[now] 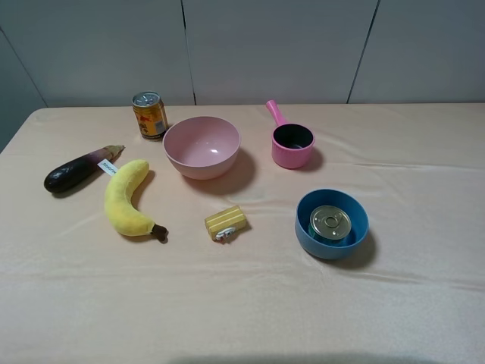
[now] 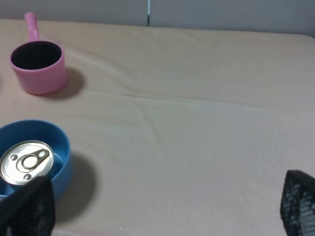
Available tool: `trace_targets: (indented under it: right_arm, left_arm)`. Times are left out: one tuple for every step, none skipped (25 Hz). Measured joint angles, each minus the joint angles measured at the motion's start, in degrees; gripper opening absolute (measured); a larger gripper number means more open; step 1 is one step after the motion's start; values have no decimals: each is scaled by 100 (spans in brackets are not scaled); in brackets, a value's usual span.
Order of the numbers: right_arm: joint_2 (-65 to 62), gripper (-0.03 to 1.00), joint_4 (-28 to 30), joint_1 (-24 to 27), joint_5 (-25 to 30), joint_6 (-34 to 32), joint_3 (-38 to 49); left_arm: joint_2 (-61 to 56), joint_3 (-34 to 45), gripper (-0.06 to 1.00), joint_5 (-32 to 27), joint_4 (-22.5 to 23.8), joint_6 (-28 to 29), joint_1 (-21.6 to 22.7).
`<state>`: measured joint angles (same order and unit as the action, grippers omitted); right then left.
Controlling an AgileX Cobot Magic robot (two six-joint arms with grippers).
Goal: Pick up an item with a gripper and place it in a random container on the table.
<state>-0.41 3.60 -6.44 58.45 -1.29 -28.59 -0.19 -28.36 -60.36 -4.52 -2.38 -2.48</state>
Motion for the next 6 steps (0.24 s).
trace_targets:
  right_arm:
    - [0, 69, 0, 0, 0, 0, 0]
    - [0, 69, 0, 0, 0, 0, 0]
    - [0, 69, 0, 0, 0, 0, 0]
    - [0, 69, 0, 0, 0, 0, 0]
    - [0, 69, 0, 0, 0, 0, 0]
    - [0, 69, 0, 0, 0, 0, 0]
  left_arm:
    - [0, 0, 99, 0, 0, 0, 0]
    - [0, 0, 99, 0, 0, 0, 0]
    - [0, 0, 99, 0, 0, 0, 0]
    - [0, 0, 99, 0, 0, 0, 0]
    - [0, 0, 99, 0, 0, 0, 0]
    - [0, 0, 99, 0, 0, 0, 0]
